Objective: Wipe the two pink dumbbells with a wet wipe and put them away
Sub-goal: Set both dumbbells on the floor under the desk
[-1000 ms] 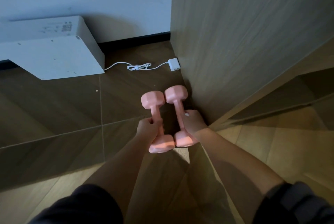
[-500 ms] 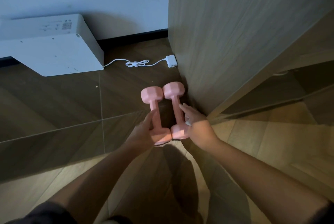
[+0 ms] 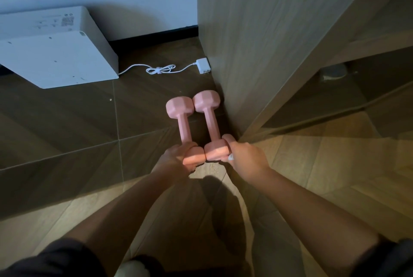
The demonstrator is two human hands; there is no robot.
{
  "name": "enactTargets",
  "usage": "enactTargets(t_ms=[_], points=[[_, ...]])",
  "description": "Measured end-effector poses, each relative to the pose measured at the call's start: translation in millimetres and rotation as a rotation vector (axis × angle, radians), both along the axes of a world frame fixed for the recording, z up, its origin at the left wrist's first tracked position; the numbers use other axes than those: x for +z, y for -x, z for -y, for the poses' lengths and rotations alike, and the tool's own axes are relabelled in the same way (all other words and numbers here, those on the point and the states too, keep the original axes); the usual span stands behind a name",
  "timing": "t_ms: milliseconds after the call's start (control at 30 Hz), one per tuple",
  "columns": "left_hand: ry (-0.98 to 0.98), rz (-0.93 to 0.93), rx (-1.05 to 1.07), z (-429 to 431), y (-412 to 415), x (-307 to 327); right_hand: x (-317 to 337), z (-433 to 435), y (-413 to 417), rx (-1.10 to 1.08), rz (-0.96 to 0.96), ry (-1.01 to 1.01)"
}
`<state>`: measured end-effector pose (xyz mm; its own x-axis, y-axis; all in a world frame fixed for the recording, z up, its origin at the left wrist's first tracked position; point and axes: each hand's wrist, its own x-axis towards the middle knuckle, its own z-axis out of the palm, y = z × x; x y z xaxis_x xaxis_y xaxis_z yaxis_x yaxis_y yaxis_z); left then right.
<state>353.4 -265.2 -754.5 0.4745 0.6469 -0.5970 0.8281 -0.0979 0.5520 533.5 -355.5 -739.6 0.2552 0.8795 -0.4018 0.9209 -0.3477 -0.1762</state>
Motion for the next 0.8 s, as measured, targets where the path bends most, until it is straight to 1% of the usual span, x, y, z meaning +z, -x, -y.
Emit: enactTargets(t_ms=[133,400,600,800], points=[[-0.028,-0.004,0.025,-2.5,-6.0,-2.0,-1.1,-2.0,-3.0,0.040,0.014,-0.007],[-0.088,0.038,-0.006,-3.5,-17.4,-1.7,-1.2,-2.7,-9.5,0.004,0.110,0.006],[-0.102,0.016,-0.026,-8.4,-19.9,-0.2,-2.3,-7.5,-5.2,-0.018,0.208,0.080],[-0.091,-0.015,-0.052,-9.9,-21.8,-2.1,-2.8,-10.8,-6.7,-0.006,0.204,0.080]])
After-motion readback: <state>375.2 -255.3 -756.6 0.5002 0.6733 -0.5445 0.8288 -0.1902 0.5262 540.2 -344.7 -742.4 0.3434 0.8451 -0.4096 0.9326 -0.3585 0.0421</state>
